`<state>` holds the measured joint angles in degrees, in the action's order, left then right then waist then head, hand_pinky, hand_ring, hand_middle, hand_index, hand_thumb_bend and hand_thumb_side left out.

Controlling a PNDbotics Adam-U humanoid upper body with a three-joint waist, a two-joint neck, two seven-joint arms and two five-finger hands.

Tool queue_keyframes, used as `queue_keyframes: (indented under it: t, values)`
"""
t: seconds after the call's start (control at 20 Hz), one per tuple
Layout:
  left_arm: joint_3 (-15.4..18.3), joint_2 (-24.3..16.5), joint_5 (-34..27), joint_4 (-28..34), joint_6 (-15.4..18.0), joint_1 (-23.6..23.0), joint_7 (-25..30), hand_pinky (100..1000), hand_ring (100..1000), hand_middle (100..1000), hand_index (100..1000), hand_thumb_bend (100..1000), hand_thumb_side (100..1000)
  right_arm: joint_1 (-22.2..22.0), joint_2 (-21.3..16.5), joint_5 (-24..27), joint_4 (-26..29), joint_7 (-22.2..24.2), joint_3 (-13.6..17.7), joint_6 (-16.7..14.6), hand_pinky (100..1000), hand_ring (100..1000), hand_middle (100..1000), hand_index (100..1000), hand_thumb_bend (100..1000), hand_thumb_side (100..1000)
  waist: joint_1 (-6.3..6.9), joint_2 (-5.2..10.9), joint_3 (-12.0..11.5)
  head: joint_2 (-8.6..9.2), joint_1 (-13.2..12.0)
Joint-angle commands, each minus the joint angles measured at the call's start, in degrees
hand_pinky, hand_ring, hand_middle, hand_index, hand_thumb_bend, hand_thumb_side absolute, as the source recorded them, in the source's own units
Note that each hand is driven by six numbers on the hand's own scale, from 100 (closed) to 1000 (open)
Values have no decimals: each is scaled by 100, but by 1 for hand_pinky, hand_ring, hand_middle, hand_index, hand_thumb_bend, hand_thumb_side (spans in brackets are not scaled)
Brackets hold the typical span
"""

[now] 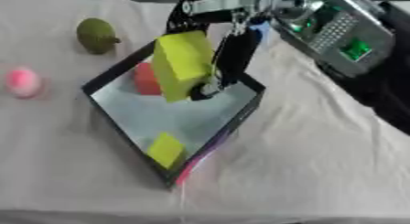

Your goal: Pick up objects on the table and place them in the box.

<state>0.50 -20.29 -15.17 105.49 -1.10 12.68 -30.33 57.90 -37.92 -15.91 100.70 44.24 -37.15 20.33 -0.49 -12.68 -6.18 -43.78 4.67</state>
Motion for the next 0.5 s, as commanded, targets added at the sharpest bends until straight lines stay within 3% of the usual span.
queue_keyframes:
  t: [0.05, 0.5]
  values:
    - [11, -102, -41, 99, 5, 79, 19, 791, 839, 801, 831, 319, 648, 19, 184, -379, -557, -20, -27, -217, 759, 661, 561, 683, 457, 100, -22, 149, -11, -3, 8]
    - [-10, -91, -53, 99, -3, 101, 42, 790, 839, 801, 831, 319, 647, -216, 704, -952, -1528, -237, -121, -861, 773, 714, 612, 727, 481, 130, -10, 126, -26, 34, 33]
